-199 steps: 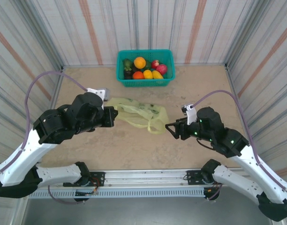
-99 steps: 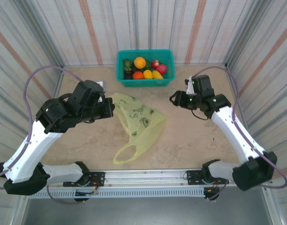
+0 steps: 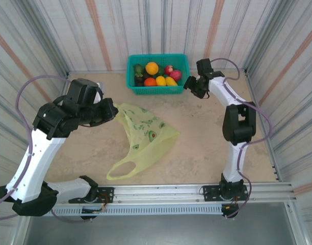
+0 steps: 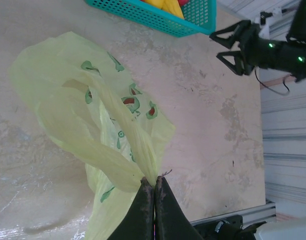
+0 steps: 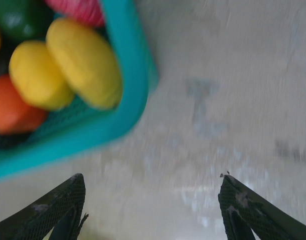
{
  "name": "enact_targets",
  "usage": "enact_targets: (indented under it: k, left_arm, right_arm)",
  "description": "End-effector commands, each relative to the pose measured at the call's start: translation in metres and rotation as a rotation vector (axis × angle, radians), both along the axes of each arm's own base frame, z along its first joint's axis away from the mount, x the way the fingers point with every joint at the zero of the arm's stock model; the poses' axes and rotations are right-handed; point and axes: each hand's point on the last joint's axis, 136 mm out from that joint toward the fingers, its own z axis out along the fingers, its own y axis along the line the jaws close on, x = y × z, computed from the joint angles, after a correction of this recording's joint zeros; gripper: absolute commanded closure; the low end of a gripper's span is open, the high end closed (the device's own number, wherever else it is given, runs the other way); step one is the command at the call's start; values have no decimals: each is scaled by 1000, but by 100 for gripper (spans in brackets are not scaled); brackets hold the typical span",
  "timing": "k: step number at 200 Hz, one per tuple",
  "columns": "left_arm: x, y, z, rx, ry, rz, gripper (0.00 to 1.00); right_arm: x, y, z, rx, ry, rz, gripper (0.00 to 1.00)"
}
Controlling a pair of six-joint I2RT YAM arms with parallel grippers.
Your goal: Place the fake fruits into the plastic bag and tie a complex knot
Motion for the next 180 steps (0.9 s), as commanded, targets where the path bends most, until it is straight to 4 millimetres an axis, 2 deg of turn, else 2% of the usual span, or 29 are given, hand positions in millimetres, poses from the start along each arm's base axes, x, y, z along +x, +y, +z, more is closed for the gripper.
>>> enact_targets:
  k: [1, 30, 50, 70, 92, 113, 119, 137, 145, 157, 180]
  left_arm:
    - [-7, 1, 7, -18, -23, -43, 100]
    - [-7, 9, 10, -21, -46, -36, 100]
    - [-3, 14, 13, -20, -61, -30, 100]
    - [0, 19, 11, -33, -57, -22, 100]
    - [4, 21, 8, -50, -59, -20, 100]
    - [7, 21, 7, -51, -71, -26, 100]
    - [8, 21, 7, -49, -75, -25, 100]
    - [11, 22, 9, -51, -91, -19, 100]
    - [12, 22, 11, -56, -100, -14, 100]
    - [15, 22, 14, -63, -115, -11, 100]
    - [19, 21, 15, -70, -128, -11, 100]
  right_arm:
    - [26, -12, 1, -17, 11, -97, 30]
    - [39, -13, -12, -20, 52, -199, 43]
    - [35, -11, -18, -13, 75, -255, 55]
    - [28, -17, -21, -20, 87, -325, 65]
    - [18, -33, -16, -37, 83, -406, 74]
    - [1, -59, -9, -43, 84, -529, 80]
    - [-13, -69, -17, -63, 113, -573, 81]
    - [-46, -99, -10, -72, 101, -724, 80]
    - [-67, -114, -9, -87, 102, -806, 79]
    - [-105, -137, -8, -128, 118, -928, 80]
    - [-195, -177, -17, -187, 217, -1154, 83]
